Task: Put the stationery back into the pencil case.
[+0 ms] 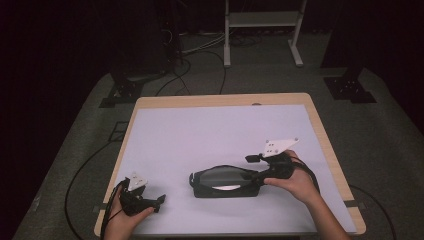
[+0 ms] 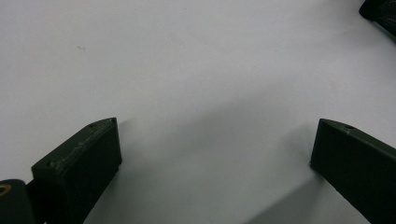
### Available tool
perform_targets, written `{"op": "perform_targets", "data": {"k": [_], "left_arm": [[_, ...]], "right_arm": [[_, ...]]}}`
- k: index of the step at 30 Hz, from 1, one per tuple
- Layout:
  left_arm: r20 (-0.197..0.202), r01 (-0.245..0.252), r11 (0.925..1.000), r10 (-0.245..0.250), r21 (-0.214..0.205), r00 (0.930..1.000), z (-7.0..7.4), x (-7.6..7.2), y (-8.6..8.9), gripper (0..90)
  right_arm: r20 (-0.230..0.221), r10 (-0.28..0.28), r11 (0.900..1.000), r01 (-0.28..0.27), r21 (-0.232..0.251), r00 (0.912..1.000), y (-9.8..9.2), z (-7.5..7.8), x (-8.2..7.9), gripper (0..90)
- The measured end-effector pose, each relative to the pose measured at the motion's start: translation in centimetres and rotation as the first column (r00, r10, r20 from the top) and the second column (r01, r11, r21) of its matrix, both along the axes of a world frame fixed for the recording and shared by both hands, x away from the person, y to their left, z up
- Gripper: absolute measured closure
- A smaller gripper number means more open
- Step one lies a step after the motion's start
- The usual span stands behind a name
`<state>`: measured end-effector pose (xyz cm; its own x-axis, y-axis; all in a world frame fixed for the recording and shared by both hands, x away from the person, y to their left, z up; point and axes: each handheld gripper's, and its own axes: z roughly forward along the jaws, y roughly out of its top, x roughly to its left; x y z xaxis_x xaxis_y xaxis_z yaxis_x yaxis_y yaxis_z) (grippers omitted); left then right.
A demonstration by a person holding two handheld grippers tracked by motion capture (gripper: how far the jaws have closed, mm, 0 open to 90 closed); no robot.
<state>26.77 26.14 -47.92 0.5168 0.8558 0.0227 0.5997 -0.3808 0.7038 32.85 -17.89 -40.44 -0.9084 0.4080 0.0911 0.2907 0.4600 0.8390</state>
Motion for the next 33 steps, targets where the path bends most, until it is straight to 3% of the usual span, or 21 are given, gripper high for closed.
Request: {"op": "perform_targets", "data": {"k": [4, 9, 15, 33], "left_arm": [[0.001, 0.0, 1.0, 0.0, 0.001, 1.0, 0.0, 0.0, 0.0, 0.8], [0.001, 0.0, 1.0, 0.0, 0.001, 1.0, 0.0, 0.0, 0.0, 0.8], [0.002, 0.0, 1.0, 0.0, 0.0, 1.0, 0.0, 0.0, 0.0, 0.8], [0.003, -0.001, 1.0, 0.001, -0.001, 1.0, 0.0, -0.1, 0.0, 0.8]], "right_arm": [[0.011, -0.077, 0.997, 0.077, -0.004, 0.997, -1.4, 0.0, -0.1, 26.6], [0.012, -0.114, 0.9934, 0.114, -0.006, 0.9934, -2.7, 0.0, -0.4, 25.4], [0.022, -0.182, 0.9829, 0.183, -0.021, 0.983, -5.0, -0.3, -1.2, 23.7], [0.009, -0.3, 0.9529, 0.3, -0.046, 0.954, -9.7, -2.0, -2.8, 20.3]]}}
